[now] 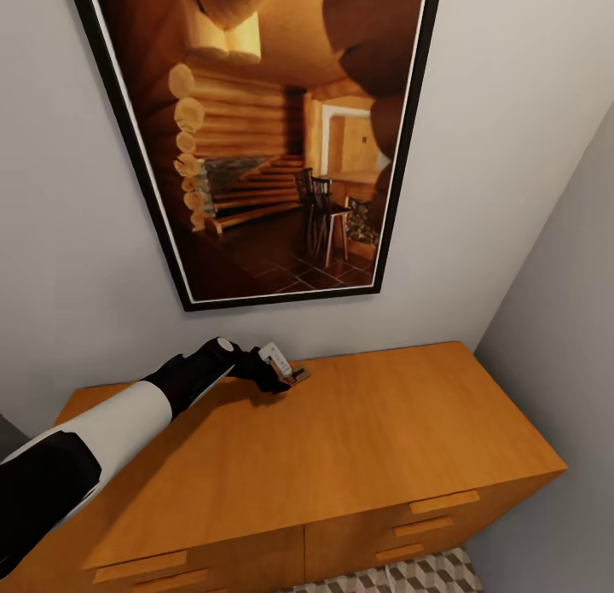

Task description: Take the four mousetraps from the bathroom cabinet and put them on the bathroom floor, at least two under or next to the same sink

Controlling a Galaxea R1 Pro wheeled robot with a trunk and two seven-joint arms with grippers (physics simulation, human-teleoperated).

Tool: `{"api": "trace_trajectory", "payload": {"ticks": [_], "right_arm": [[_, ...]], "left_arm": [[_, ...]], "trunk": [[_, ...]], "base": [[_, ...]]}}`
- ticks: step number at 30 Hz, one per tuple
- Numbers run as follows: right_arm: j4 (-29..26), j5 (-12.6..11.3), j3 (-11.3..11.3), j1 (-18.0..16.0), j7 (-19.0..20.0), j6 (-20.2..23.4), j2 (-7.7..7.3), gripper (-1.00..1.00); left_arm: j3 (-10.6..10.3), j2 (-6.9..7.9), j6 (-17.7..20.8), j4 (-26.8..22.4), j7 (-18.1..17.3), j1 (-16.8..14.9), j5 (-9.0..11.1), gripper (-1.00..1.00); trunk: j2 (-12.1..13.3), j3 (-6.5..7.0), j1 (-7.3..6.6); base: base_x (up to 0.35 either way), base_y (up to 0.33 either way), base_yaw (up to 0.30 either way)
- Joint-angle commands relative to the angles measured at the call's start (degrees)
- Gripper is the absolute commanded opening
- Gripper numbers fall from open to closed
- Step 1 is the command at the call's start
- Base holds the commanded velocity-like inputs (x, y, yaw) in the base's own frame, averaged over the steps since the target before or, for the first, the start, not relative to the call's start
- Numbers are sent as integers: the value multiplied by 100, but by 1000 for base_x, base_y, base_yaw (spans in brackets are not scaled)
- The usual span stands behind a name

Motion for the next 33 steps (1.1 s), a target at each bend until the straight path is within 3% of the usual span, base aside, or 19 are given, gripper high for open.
{"api": "trace_trajectory", "payload": {"ticks": [1, 33], "right_arm": [[7, -13, 26, -5, -8, -23, 0, -100], [8, -14, 24, -5, -9, -15, 0, -100]], "left_arm": [[-36, 8, 49, -12, 10, -8, 60, 100], [-73, -18, 50, -3, 10, -8, 60, 100]], "trunk": [[-11, -11, 5], [-11, -11, 5]], "base": [[138, 0, 0], [11, -12, 0]]}}
